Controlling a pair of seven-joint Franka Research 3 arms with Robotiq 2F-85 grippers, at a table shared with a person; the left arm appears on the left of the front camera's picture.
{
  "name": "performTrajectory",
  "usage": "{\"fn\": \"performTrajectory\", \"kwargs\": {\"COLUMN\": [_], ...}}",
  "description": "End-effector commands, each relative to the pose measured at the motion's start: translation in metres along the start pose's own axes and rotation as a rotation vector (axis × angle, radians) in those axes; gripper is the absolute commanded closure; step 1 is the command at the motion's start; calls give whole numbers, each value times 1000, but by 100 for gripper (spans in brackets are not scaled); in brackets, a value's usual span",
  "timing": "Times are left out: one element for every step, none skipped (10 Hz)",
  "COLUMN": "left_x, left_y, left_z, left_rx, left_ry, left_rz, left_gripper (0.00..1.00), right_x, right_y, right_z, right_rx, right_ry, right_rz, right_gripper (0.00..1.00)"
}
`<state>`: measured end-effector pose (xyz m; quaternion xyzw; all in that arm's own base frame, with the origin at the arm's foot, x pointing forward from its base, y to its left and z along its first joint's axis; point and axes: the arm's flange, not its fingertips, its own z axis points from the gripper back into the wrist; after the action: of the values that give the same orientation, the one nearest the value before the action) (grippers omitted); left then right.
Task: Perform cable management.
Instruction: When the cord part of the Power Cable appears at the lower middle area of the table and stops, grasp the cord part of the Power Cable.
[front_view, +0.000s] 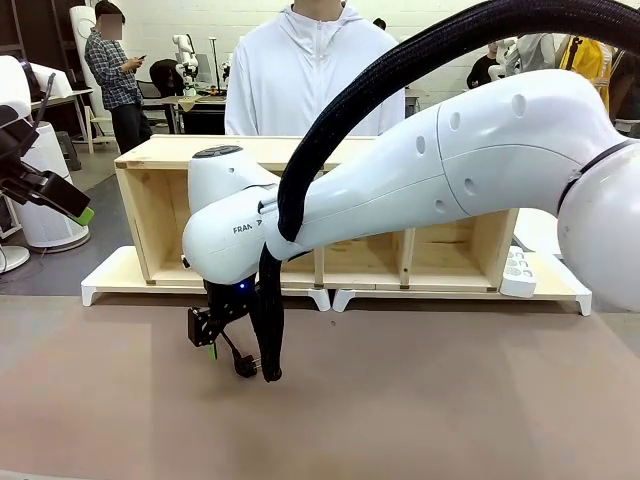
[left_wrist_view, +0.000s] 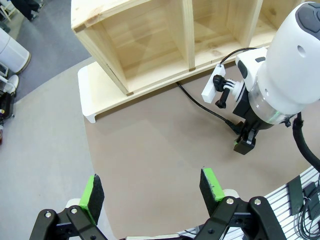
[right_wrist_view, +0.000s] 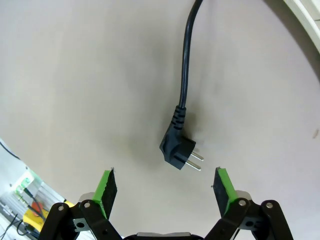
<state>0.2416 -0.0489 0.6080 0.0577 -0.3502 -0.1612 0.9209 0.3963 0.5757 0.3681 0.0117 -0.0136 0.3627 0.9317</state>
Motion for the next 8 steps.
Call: {"fn": "performTrajectory", "kwargs": {"left_x": [2,2,2,2,2,2,2,2], "left_y": [0,0,0,0,0,0,0,0], "left_z": [-1,-1,-1,-1,-1,-1,-1,-1], "left_rx": [8,8,8,8,8,8,8,8], "left_ry": [-6,-6,-6,-6,-6,-6,-6,-6], "left_rz": [-1,-1,-1,-1,-1,-1,-1,-1], "left_gripper": [0,0,0,0,0,0,0,0], "right_x": [12,9,11,12,13,6,6,6], "right_y": [0,0,-1,-2,-2,-4,-4,-4], "right_z": [-2,-4,-4,-3,-5,-5,-5,-5], "right_rx": [-3,-15,-17,-13,-13,-3,-3,-3], "right_ry": [-3,-1,-1,-3,-6,-2,-2,-2], "right_rz": [13,16,8,4,-2,0,0,0], "right_gripper": [0,0,0,0,0,0,0,0]}}
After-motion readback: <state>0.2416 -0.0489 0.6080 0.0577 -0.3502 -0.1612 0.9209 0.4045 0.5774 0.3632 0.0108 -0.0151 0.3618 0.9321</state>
